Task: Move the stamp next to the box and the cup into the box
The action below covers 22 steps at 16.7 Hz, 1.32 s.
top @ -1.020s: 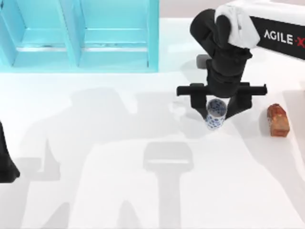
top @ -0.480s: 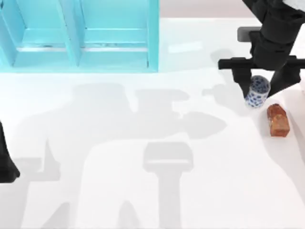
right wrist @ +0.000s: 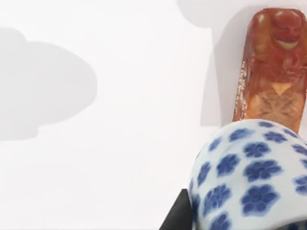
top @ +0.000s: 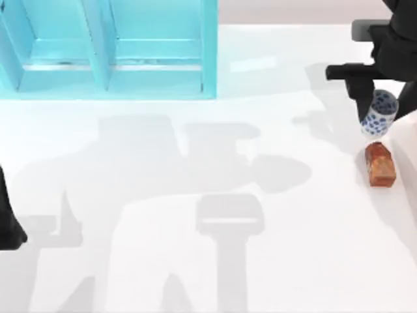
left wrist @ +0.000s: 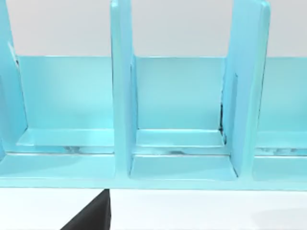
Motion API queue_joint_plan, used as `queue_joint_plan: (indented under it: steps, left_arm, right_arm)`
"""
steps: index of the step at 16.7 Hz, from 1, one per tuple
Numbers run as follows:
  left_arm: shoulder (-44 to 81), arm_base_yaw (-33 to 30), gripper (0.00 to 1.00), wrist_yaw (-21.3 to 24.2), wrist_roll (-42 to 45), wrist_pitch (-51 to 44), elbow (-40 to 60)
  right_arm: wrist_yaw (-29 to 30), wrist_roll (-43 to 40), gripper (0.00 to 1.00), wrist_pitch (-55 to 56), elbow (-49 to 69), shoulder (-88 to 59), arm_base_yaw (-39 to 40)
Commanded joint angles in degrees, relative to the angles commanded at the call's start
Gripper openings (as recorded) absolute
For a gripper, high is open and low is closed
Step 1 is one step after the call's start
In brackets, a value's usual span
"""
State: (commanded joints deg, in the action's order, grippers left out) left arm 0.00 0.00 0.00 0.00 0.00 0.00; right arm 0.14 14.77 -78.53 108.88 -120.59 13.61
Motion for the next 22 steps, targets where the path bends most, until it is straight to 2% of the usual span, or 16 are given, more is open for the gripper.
queue_joint_plan:
  steps: [2, 5, 12, 15, 18, 22]
  left_arm:
    - [0.0, 0.0, 1.00, 0.0, 0.0, 0.0, 0.0]
    - [0.0, 0.0, 1.00, 0.0, 0.0, 0.0, 0.0]
    - [0.0, 0.0, 1.00, 0.0, 0.0, 0.0, 0.0]
    - [0.0, 0.0, 1.00, 0.0, 0.0, 0.0, 0.0]
    - [0.0, 0.0, 1.00, 0.0, 0.0, 0.0, 0.0]
    - [0.0, 0.0, 1.00, 0.0, 0.0, 0.0, 0.0]
  right_arm:
    - [0.0, -1.9, 0.00, 0.3, -1.9, 1.5, -1.9]
    - [-0.2, -9.0, 0.00, 1.3, -8.2, 6.6, -9.0]
    - [-0.2, -37.1, 0.00, 6.4, -31.8, 24.3, -36.6]
    - [-0.3, -45.7, 0.00, 8.6, -39.9, 30.7, -45.1]
    - [-0.3, -48.8, 0.00, 9.6, -43.0, 33.5, -48.3]
    - [-0.3, -48.6, 0.00, 9.4, -42.8, 33.2, -48.0]
